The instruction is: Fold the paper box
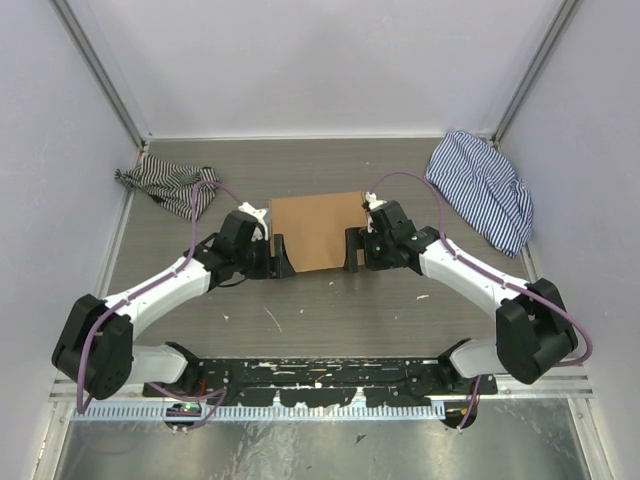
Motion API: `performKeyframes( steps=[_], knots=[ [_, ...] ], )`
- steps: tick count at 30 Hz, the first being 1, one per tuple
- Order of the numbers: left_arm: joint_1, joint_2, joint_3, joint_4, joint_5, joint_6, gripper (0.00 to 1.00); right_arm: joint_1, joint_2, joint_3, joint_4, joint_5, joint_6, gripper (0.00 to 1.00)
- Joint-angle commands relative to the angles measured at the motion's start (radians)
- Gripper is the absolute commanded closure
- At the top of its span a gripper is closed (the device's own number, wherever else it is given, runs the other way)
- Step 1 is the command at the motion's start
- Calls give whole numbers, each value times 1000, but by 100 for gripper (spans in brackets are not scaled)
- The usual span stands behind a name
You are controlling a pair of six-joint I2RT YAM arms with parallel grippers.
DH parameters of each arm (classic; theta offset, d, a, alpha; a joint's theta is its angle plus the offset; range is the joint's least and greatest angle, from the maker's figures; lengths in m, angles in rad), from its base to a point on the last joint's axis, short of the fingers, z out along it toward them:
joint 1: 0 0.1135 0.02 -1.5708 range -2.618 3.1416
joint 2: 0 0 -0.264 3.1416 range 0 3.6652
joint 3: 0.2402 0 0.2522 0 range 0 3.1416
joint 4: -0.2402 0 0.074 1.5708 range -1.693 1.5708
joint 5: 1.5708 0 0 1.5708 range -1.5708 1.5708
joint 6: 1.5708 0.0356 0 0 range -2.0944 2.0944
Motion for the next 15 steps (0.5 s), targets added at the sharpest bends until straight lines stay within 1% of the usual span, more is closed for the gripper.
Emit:
performKeyframes(
  steps=[1, 4, 7, 15],
  knots=[
    [-2, -20, 28, 26, 59, -31, 28, 8, -27, 41, 19, 18, -5, 7],
    [-1, -21, 30, 27, 71, -36, 28, 8, -20, 35, 20, 31, -6, 8],
    [-2, -55, 33, 13, 70, -36, 28, 8, -12, 31, 21, 36, -5, 9],
    [-2, -52, 33, -1, 62, -30, 28, 8, -11, 29, 14, 51, -6, 9]
  ],
)
